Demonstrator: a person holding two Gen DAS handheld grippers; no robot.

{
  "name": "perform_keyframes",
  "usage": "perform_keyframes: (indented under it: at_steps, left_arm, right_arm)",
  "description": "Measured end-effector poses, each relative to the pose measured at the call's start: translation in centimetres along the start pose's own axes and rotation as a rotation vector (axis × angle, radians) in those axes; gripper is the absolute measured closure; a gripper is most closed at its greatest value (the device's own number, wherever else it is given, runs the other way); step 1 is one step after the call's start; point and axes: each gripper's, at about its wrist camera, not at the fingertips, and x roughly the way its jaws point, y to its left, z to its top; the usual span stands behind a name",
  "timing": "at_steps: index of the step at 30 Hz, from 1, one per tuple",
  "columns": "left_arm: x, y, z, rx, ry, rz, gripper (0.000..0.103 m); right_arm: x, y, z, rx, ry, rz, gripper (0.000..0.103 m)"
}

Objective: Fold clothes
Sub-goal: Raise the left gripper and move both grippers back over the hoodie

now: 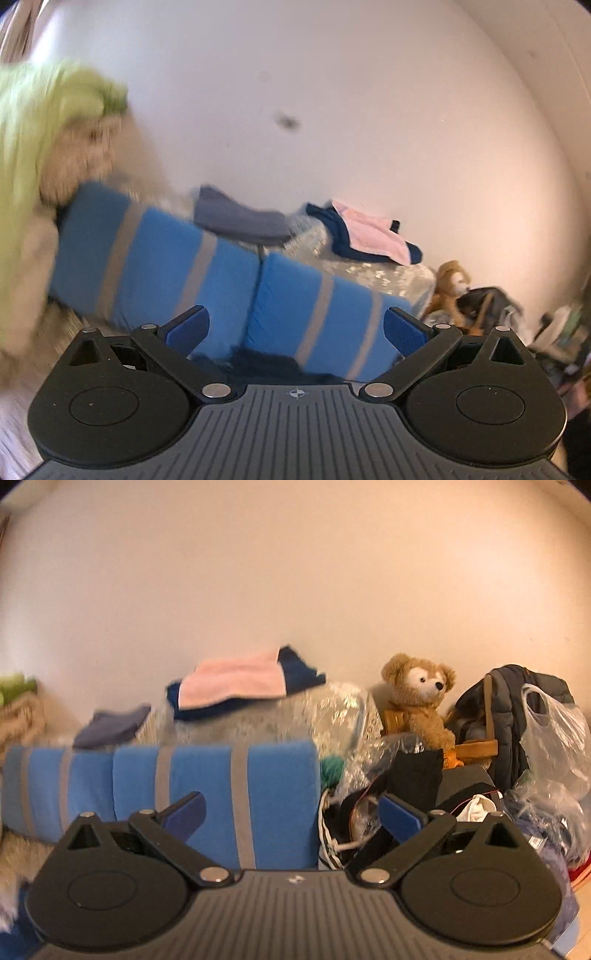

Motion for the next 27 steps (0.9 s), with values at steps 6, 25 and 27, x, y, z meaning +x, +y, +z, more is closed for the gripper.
perform_keyframes:
  at_steps: [6, 25, 27]
  left_arm:
    - [-0.8, -0.2, -0.7, 0.017, 0.05, 0.013, 0.0]
    - [-0.3, 7.3, -18.0, -0.071, 0.442, 0.09, 0.0]
    - [0.3, 7.4, -20.0, -0.074, 0.463, 0.117, 0.0]
  right_arm:
    - [-1.8, -1.7, -0.4, 0.025, -0.007, -0.008, 0.0]
    - [-1.1, -4.1, -17.1, 0.055, 0.325, 0.196, 0.0]
    - [-0.6, -3.5, -19.1, 0.063, 0.355, 0.208, 0.0]
